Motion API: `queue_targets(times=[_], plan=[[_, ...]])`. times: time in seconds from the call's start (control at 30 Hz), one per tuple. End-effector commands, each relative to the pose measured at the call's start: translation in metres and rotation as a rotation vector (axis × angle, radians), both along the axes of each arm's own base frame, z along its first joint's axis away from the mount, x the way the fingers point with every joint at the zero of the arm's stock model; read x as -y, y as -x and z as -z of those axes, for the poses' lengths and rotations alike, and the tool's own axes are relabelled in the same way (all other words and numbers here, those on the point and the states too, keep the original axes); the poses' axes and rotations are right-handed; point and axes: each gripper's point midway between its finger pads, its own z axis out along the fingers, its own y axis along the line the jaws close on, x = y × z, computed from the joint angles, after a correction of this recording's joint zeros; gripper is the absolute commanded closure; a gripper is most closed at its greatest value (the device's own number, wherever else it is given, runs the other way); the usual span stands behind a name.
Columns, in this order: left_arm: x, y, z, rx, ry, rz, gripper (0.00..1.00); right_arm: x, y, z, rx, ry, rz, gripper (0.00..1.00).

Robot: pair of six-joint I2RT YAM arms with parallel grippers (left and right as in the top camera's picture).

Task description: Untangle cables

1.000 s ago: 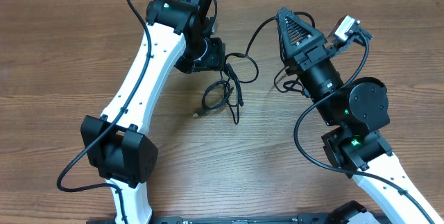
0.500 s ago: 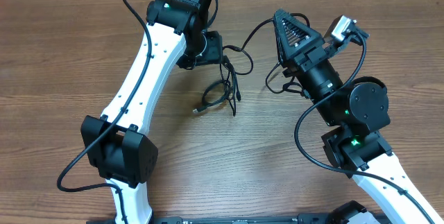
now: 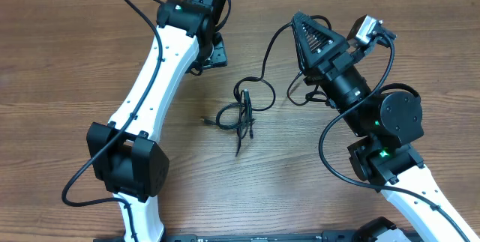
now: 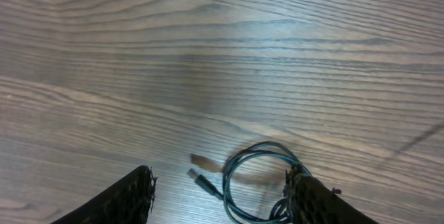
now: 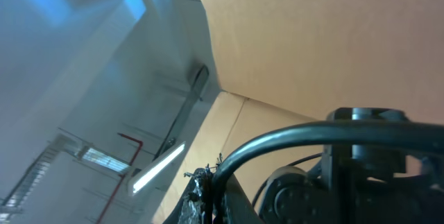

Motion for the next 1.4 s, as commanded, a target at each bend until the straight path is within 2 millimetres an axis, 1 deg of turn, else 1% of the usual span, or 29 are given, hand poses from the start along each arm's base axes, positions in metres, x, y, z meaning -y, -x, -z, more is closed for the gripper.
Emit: queue_targets(times=[0.0, 0.07, 0.17, 0.23, 0.27, 0.33, 0.43, 0.47, 0.5, 0.57, 0.63, 0.67, 0.7, 0.73, 0.77, 0.8, 0.83, 0.87, 0.9, 0.93, 1.03, 1.07, 1.1, 1.13, 1.17, 1.23, 1.3, 1.33, 1.37], plan=[[-0.01, 0.001, 0.006, -0.015, -0.031, -0.039, 0.36, 0.001, 0.002, -0.002, 0.092, 0.124, 0.057, 0.96], [-0.01, 0.001, 0.006, -0.017, -0.027, -0.037, 0.35, -0.002, -0.003, 0.012, 0.17, 0.323, 0.13, 0.96], [-0.006, 0.002, 0.007, -0.024, -0.008, -0.033, 0.35, -0.007, -0.015, 0.052, 0.151, 0.558, 0.155, 0.96], [-0.006, 0.003, 0.007, -0.026, -0.007, -0.033, 0.35, -0.009, -0.02, 0.074, 0.047, 0.555, 0.122, 0.96], [-0.006, 0.003, 0.007, -0.026, -0.007, -0.033, 0.34, -0.012, -0.018, 0.075, 0.003, 0.496, 0.082, 0.96], [-0.006, 0.003, 0.007, -0.027, -0.008, -0.032, 0.34, -0.022, -0.008, 0.057, 0.002, 0.361, -0.017, 0.96], [0.001, 0.005, 0.008, -0.042, 0.023, 0.011, 0.31, -0.032, 0.028, -0.004, 0.269, 0.245, -0.126, 0.96], [0.006, 0.007, 0.008, -0.052, 0.045, 0.04, 0.31, -0.031, 0.036, -0.017, 0.338, 0.23, -0.129, 0.96], [0.011, 0.008, 0.008, -0.062, 0.069, 0.076, 0.31, -0.029, 0.04, -0.024, 0.387, 0.229, -0.117, 0.96], [0.019, 0.011, 0.008, -0.076, 0.107, 0.133, 0.31, -0.029, 0.036, -0.019, 0.401, 0.281, -0.081, 0.96], [0.022, 0.012, 0.008, -0.081, 0.123, 0.142, 0.31, -0.028, 0.012, 0.016, 0.295, 0.411, -0.012, 0.96], [0.022, 0.012, 0.008, -0.082, 0.124, 0.142, 0.31, -0.021, -0.007, 0.05, 0.148, 0.488, 0.044, 0.96], [0.022, 0.012, 0.008, -0.082, 0.124, 0.142, 0.31, -0.014, -0.018, 0.075, 0.033, 0.528, 0.083, 0.96], [0.022, 0.013, 0.008, -0.082, 0.123, 0.142, 0.31, -0.003, -0.027, 0.107, -0.126, 0.557, 0.124, 0.96], [0.022, 0.013, 0.008, -0.084, 0.123, 0.142, 0.31, 0.003, -0.03, 0.127, -0.246, 0.543, 0.14, 0.96], [0.022, 0.013, 0.008, -0.085, 0.123, 0.142, 0.31, 0.005, -0.03, 0.14, -0.339, 0.502, 0.132, 0.96], [0.022, 0.013, 0.008, -0.085, 0.123, 0.142, 0.31, 0.003, -0.029, 0.142, -0.372, 0.466, 0.113, 0.96], [0.022, 0.013, 0.008, -0.084, 0.123, 0.142, 0.3, -0.004, -0.026, 0.135, -0.371, 0.414, 0.067, 0.96], [0.022, 0.013, 0.008, -0.084, 0.123, 0.142, 0.29, -0.012, -0.022, 0.121, -0.326, 0.371, 0.014, 0.96], [0.022, 0.013, 0.008, -0.084, 0.123, 0.142, 0.29, -0.029, -0.008, 0.079, -0.149, 0.308, -0.096, 0.96], [0.022, 0.014, 0.009, -0.089, 0.121, 0.142, 0.28, -0.04, 0.024, 0.013, 0.165, 0.229, -0.202, 0.96], [0.022, 0.015, 0.009, -0.09, 0.121, 0.142, 0.28, -0.04, 0.032, 0.002, 0.234, 0.225, -0.209, 0.96], [0.022, 0.014, 0.009, -0.09, 0.121, 0.142, 0.28, -0.04, 0.034, -0.002, 0.274, 0.241, -0.201, 0.96], [0.022, 0.014, 0.009, -0.089, 0.121, 0.141, 0.28, -0.041, 0.032, 0.003, 0.282, 0.277, -0.186, 0.96], [0.022, 0.014, 0.009, -0.089, 0.121, 0.141, 0.28, -0.042, 0.026, 0.015, 0.265, 0.332, -0.165, 0.96], [0.022, 0.014, 0.009, -0.09, 0.121, 0.141, 0.28, -0.034, -0.002, 0.067, 0.094, 0.491, -0.063, 0.96], [0.021, 0.015, 0.009, -0.094, 0.12, 0.141, 0.29, -0.005, -0.025, 0.136, -0.226, 0.602, 0.081, 0.96], [0.021, 0.016, 0.009, -0.096, 0.119, 0.14, 0.28, 0.008, -0.028, 0.161, -0.365, 0.611, 0.131, 0.96], [0.021, 0.016, 0.009, -0.099, 0.119, 0.14, 0.28, 0.015, -0.028, 0.178, -0.474, 0.585, 0.156, 0.96]])
